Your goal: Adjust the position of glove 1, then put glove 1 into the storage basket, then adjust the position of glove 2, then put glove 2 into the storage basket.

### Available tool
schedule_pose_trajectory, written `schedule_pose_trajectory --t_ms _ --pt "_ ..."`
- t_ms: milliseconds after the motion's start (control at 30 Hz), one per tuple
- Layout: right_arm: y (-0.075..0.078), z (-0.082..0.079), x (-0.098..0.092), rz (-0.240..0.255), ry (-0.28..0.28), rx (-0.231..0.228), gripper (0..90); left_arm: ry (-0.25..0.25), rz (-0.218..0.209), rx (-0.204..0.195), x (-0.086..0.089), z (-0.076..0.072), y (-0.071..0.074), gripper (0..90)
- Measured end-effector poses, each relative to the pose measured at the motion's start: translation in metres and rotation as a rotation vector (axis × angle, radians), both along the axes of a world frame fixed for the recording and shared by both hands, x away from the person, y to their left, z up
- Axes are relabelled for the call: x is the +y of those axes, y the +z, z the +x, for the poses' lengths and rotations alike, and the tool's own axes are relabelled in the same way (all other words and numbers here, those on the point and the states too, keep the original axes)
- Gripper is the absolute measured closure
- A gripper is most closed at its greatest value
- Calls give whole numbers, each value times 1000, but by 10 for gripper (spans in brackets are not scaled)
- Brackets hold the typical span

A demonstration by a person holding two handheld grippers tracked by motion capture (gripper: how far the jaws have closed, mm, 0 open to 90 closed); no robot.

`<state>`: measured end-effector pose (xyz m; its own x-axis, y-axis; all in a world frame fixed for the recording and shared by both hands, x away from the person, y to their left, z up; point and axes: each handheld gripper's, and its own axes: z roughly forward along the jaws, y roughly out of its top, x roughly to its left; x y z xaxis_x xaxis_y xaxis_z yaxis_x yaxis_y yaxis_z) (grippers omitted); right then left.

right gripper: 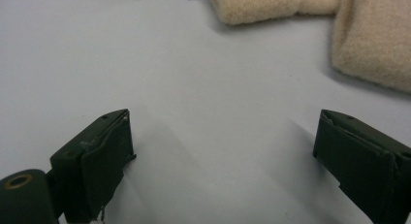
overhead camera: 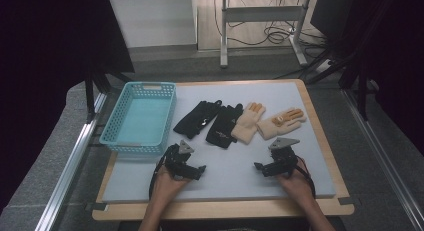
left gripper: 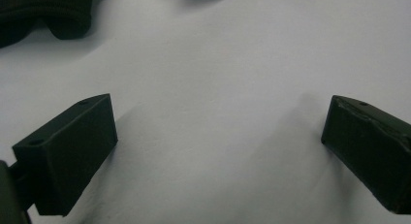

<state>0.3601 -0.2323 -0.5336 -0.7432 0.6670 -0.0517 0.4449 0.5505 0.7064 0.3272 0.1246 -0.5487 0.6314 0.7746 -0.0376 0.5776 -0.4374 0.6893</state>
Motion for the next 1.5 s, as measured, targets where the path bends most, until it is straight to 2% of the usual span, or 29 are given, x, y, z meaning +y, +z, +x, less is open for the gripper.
schedule_pose_trajectory --t_ms 1167,1233,1433,1500 --pt "0 0 0 1 1 7 72 -2 -3 -2 0 0 0 7" --pt "1 0 0 3 -2 8 80 -12 9 -6 1 -3 2 21" --pt "6 3 3 3 -1 3 119 5 28 -15 10 -14 8 14" --pt "9 4 5 20 10 2 133 8 34 -20 13 -17 8 14"
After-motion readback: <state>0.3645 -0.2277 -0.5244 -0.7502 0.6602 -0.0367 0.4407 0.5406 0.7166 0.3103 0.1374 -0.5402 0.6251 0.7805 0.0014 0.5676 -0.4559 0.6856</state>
